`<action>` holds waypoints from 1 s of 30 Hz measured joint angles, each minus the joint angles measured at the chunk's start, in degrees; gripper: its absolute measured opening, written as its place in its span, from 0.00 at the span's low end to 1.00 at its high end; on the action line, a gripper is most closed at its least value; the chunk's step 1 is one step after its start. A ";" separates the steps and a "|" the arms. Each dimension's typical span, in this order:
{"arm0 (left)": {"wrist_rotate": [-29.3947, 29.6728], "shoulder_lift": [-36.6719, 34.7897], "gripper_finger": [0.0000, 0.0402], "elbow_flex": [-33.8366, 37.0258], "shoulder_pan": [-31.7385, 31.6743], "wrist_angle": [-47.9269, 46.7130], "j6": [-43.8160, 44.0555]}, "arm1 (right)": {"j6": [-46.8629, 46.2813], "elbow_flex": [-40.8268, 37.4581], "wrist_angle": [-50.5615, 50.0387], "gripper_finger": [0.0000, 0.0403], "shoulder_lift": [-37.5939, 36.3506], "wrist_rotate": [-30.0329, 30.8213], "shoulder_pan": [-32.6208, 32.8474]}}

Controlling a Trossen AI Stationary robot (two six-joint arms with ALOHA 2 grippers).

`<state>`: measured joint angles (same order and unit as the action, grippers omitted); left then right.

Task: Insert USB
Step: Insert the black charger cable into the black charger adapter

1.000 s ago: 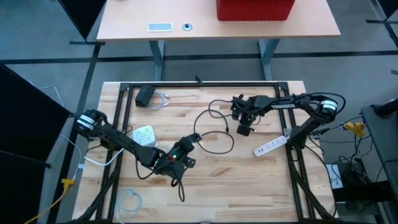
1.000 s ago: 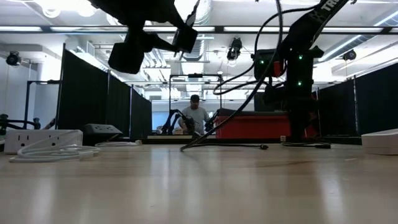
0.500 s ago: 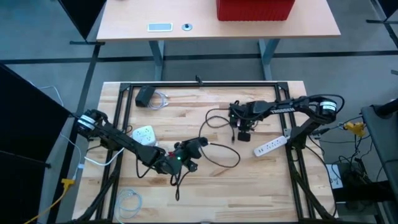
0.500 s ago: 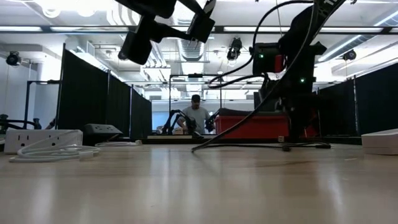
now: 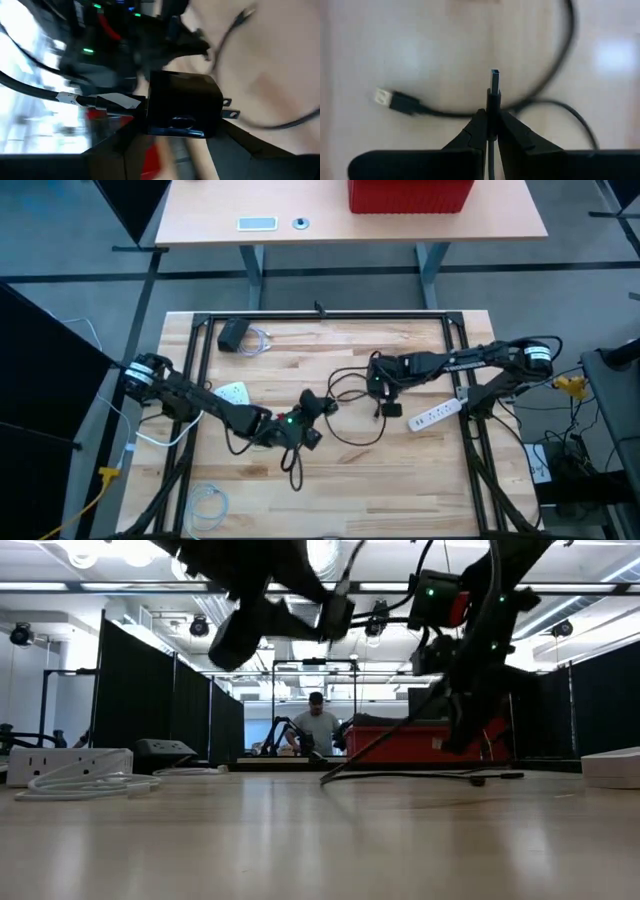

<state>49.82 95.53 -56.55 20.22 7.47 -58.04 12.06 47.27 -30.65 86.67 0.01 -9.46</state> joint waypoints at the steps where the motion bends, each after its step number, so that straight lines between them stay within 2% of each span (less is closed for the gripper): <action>1: -0.22 0.00 0.43 0.04 -0.19 -1.72 2.78 | 0.49 -0.21 1.15 0.04 1.02 -0.06 0.20; 8: -3.60 -1.20 0.43 0.04 0.83 -8.49 14.91 | -0.08 0.21 3.10 0.06 4.90 -0.96 0.34; 12: -6.88 -1.97 0.43 0.04 0.92 -10.65 19.97 | -0.09 0.25 2.48 0.22 3.70 -2.04 0.36; 16: -7.24 -2.23 0.43 0.04 0.88 -10.73 21.13 | 0.57 0.25 -0.04 0.39 1.40 -1.99 0.32; 21: -7.22 -2.25 0.43 0.04 0.88 -10.87 21.36 | 2.53 -1.36 -4.81 0.51 -2.73 -1.41 -0.09; 25: -7.06 -2.25 0.43 0.04 0.88 -11.01 22.53 | 2.91 -5.93 1.50 0.53 -5.17 -1.66 -1.29; 30: -6.91 -2.32 0.43 0.04 0.88 -11.81 24.79 | 2.58 -9.54 6.38 0.47 -5.62 -2.80 -1.30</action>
<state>42.92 93.21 -56.51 21.10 -4.34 -33.25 14.64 37.74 -24.27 81.06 -2.79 -10.76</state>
